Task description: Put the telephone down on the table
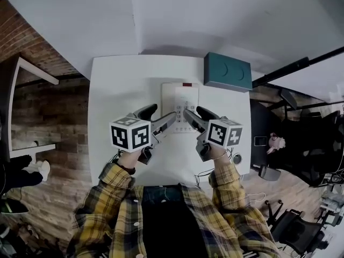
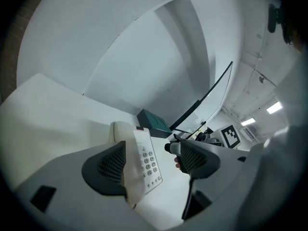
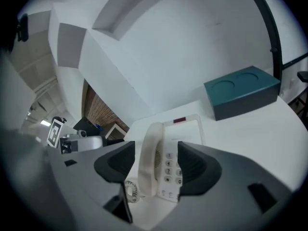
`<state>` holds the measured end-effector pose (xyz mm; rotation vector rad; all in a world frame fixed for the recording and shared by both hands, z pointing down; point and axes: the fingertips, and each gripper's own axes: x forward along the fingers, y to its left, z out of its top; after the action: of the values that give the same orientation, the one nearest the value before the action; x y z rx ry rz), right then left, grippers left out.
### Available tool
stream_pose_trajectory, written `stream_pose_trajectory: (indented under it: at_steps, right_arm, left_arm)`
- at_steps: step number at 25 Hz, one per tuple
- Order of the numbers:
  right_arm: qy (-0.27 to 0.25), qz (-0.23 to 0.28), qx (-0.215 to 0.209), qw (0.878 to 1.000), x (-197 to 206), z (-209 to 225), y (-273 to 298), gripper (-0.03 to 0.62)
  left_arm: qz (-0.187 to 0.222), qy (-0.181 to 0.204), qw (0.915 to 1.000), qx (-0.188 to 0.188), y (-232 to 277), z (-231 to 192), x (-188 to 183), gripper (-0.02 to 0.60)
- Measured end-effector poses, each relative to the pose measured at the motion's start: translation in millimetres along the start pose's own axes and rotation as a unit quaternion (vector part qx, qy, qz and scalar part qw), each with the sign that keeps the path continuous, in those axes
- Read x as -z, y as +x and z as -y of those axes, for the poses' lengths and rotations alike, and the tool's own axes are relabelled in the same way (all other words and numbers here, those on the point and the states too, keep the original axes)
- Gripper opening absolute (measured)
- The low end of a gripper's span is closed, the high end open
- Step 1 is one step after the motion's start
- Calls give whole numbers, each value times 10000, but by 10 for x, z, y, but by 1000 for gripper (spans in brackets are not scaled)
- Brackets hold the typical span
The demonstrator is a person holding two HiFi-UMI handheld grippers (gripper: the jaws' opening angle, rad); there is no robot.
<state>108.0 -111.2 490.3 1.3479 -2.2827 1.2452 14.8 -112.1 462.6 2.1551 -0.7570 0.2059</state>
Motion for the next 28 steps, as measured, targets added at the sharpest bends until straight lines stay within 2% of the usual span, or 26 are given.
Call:
stream_pose_trajectory:
  at_steps: [4,7,9,10,11,13,16,20,24,28]
  right_arm:
    - [-699,571,-419,9950,-191,-522,-116,273]
    - [-1249,991,-556,9857,-329,-877,-200,198]
    - [-1499,1207,-632,9793,-397,-1088,-272,164]
    - [-1602,1302,-696,9760,-426,-1195,-313,163]
    - [-1706,1396,-768,9724,-456,-1305,-355,163]
    - [-1944,1608,-885,9636,-516,-1515,-444,158]
    - [-2253,1956,-976,9495,-580,-1743,-587,109]
    - [-2359,2220,-1036,9404,-570,-1848,-681,81]
    - [-2421,2283,-1027,9374,-548,-1894,-753,47]
    - [-2490,2321,-1053,9344,-531,-1941,-827,37]
  left_arm:
    - [518,708,9961,-137,-216,231,-218,364]
    - [916,1155,9888,-219,-402,386,-379,345]
    - [1193,1362,9830,-296,-547,490,-477,299]
    - [1332,1485,9792,-379,-622,534,-523,235]
    - [1461,1639,9745,-462,-693,579,-567,140]
    - [1675,1982,9643,-527,-814,692,-640,126]
    - [1916,2360,9513,-514,-954,865,-699,103]
    - [2049,2571,9432,-485,-1054,1000,-680,77]
    - [2205,2694,9366,-399,-1162,1089,-637,46]
    - [2390,2573,9359,-279,-1293,1125,-657,34]
